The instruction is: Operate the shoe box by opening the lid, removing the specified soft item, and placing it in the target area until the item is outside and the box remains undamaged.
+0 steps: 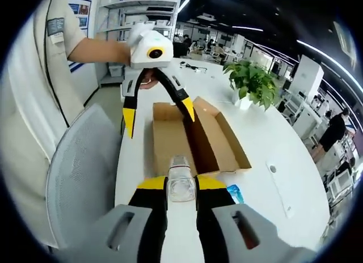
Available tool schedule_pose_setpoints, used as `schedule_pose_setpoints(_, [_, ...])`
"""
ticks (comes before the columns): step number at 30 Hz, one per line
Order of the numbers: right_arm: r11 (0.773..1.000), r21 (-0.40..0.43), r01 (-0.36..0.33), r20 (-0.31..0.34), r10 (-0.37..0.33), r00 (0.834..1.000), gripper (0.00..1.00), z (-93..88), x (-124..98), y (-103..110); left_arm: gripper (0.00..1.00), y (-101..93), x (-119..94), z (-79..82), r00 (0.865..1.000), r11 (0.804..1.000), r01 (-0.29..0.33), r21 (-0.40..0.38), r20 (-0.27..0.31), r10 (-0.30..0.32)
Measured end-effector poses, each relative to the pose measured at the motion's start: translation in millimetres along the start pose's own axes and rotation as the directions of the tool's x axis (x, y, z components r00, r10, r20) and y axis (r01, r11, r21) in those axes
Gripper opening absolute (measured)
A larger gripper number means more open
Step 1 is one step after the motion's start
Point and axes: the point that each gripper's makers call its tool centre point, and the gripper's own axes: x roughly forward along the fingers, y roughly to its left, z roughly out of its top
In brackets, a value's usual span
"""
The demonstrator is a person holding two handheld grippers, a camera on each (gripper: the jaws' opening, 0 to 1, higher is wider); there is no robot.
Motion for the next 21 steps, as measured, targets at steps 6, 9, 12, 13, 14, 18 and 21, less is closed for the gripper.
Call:
schedule_pose_setpoints(6, [1.000, -0.020, 0.002, -0.045, -0.003, 0.999, 0.15, -5.8, -6, -24, 0.83, 4.8, -10, -2.3, 0.998, 0.997, -0.056, -0.044, 0.024, 0.057])
schedule_pose_setpoints(9, [1.000, -0.031, -0.003, -0.065, 0.001, 0.998, 0.15, -8.5, -7, -32, 0.87, 8.2, -15, -2.0, 0.995, 0.994, -0.082, -0.068, 0.042, 0.086])
schedule_pose_setpoints(12, [0.999, -0.038, -0.008, -0.083, 0.005, 0.997, 0.15, -10.7, -7, -39, 0.90, 11.9, -21, -1.2, 0.991, 0.989, -0.112, -0.094, 0.061, 0.118])
schedule_pose_setpoints(13, [0.999, -0.038, -0.009, -0.088, 0.006, 0.996, 0.15, -11.3, -7, -41, 0.91, 12.5, -22, -1.2, 0.990, 0.988, -0.117, -0.099, 0.064, 0.124])
schedule_pose_setpoints(14, [0.999, -0.042, -0.010, -0.094, 0.006, 0.996, 0.15, -12.1, -7, -44, 0.91, 13.4, -25, -1.4, 0.989, 0.986, -0.126, -0.106, 0.068, 0.133])
schedule_pose_setpoints(18, [0.998, -0.052, -0.020, -0.123, 0.013, 0.992, 0.15, -15.0, -6, -51, 0.94, 15.8, -31, -4.0, 0.985, 0.980, -0.150, -0.129, 0.071, 0.160])
schedule_pose_setpoints(21, [0.998, -0.057, -0.024, -0.145, 0.016, 0.989, 0.15, -18.2, -4, -59, 0.96, 16.5, -37, -6.5, 0.981, 0.976, -0.167, -0.140, 0.074, 0.178])
